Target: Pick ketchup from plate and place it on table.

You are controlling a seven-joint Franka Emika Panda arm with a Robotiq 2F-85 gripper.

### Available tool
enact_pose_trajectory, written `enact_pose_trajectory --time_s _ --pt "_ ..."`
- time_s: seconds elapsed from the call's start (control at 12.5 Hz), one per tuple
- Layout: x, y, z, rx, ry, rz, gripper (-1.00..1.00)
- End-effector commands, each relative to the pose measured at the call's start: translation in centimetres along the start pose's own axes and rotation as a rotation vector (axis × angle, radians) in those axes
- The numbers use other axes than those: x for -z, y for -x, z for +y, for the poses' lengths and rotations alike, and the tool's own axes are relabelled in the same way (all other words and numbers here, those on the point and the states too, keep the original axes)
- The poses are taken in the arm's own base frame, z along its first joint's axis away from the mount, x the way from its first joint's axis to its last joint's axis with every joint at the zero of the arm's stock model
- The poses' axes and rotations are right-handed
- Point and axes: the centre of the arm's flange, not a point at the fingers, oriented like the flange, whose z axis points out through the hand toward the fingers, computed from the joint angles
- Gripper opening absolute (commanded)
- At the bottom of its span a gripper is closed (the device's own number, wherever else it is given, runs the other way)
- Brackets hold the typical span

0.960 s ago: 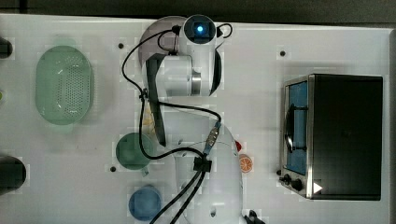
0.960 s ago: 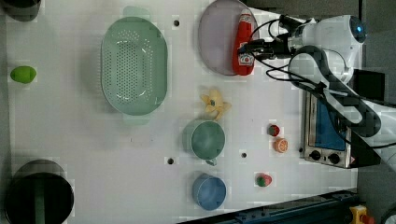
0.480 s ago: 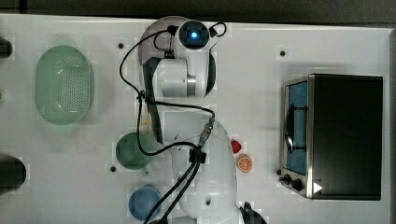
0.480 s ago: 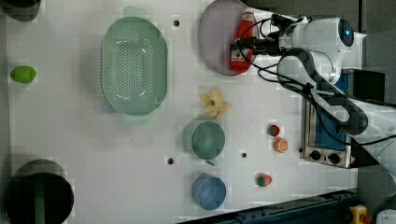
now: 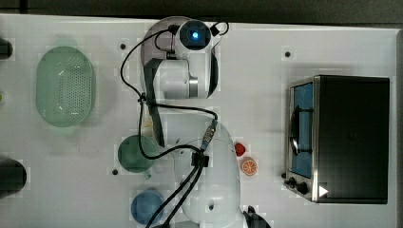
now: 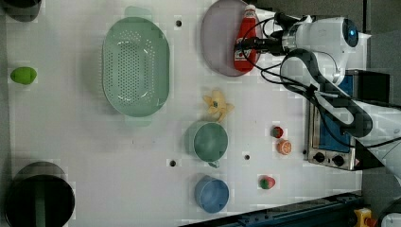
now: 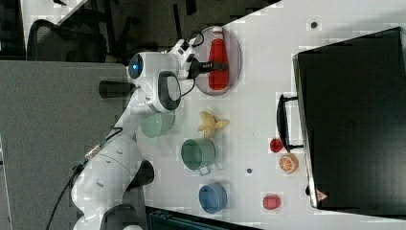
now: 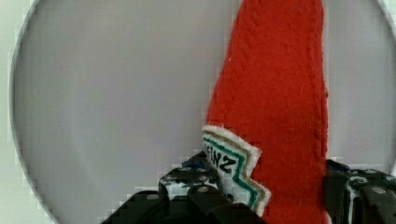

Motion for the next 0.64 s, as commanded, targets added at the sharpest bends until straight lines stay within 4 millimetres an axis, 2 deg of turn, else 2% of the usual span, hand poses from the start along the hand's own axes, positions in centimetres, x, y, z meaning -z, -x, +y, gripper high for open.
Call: enact_pose_trajectory --time_s 0.08,0.24,0.4,0.56,0.64 --pt "8.6 -2.6 0.9 -0.035 -0.013 0.12 0.17" --pt "13.7 -2.5 1.6 -0.072 -0.021 0.108 0.17" --pt "19.0 -1.3 2.5 -0.084 -0.008 0.048 0.17" --pt "24.2 0.6 3.6 -0.099 0.011 -0.016 0.17" --pt "26.2 2.0 4.4 -0.115 0.023 -0.056 0.17"
